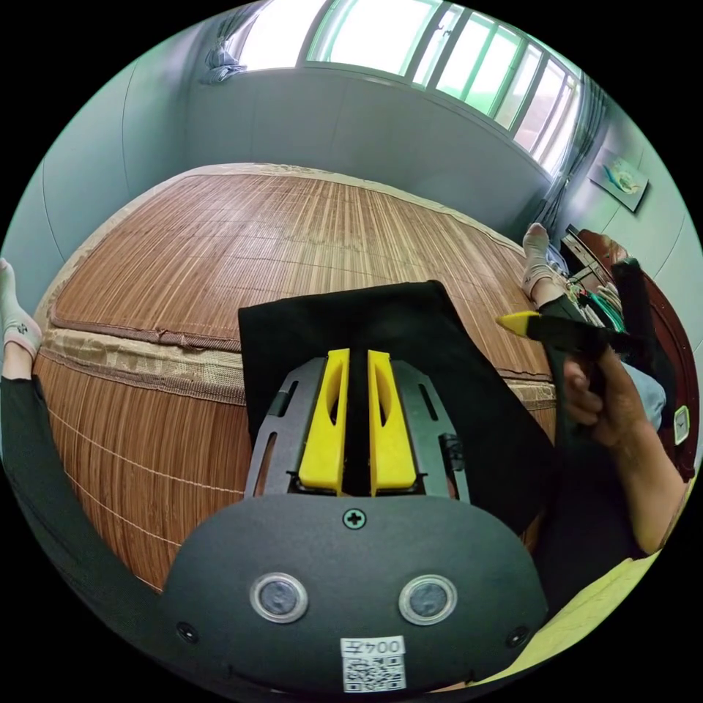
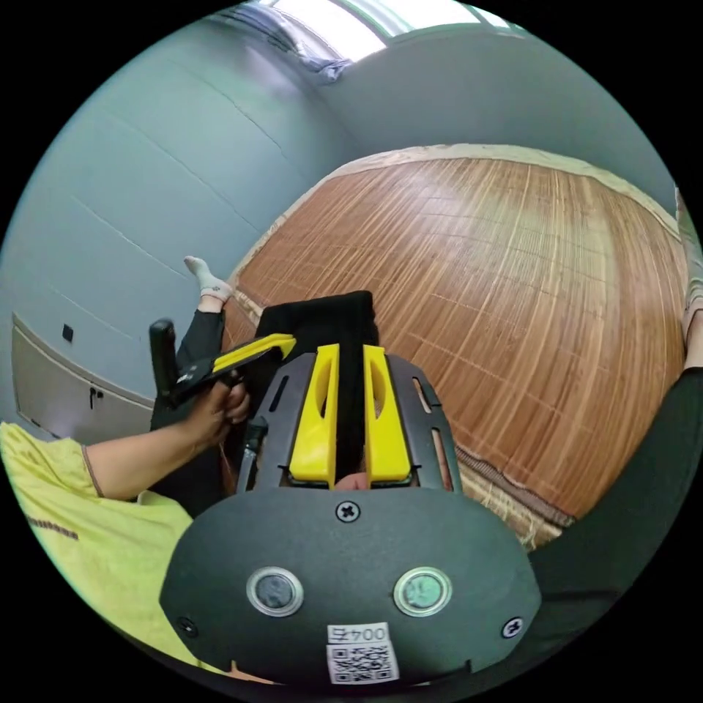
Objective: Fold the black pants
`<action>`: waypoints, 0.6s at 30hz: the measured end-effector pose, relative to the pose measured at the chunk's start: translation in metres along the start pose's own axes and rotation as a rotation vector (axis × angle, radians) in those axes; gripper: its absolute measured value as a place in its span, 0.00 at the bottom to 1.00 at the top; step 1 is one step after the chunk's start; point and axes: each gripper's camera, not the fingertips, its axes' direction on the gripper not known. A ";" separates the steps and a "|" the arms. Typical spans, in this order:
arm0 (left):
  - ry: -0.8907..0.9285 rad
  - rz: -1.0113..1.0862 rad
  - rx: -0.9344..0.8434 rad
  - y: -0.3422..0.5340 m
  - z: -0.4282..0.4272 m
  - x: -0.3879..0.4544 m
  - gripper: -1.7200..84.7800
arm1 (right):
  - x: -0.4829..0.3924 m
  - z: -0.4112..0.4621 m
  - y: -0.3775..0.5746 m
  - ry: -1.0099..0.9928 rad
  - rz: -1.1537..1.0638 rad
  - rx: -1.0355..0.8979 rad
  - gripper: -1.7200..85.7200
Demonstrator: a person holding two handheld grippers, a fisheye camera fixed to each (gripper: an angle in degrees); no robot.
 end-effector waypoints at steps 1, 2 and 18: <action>0.002 -0.001 0.000 0.001 -0.002 0.001 0.03 | -0.017 -0.004 0.011 0.012 -0.037 -0.010 0.10; 0.005 -0.002 0.000 0.001 -0.005 0.001 0.03 | -0.035 -0.004 0.024 0.030 -0.076 -0.026 0.11; 0.300 0.074 0.014 0.023 -0.131 -0.035 0.08 | -0.070 0.036 0.058 0.016 -0.048 -0.111 0.14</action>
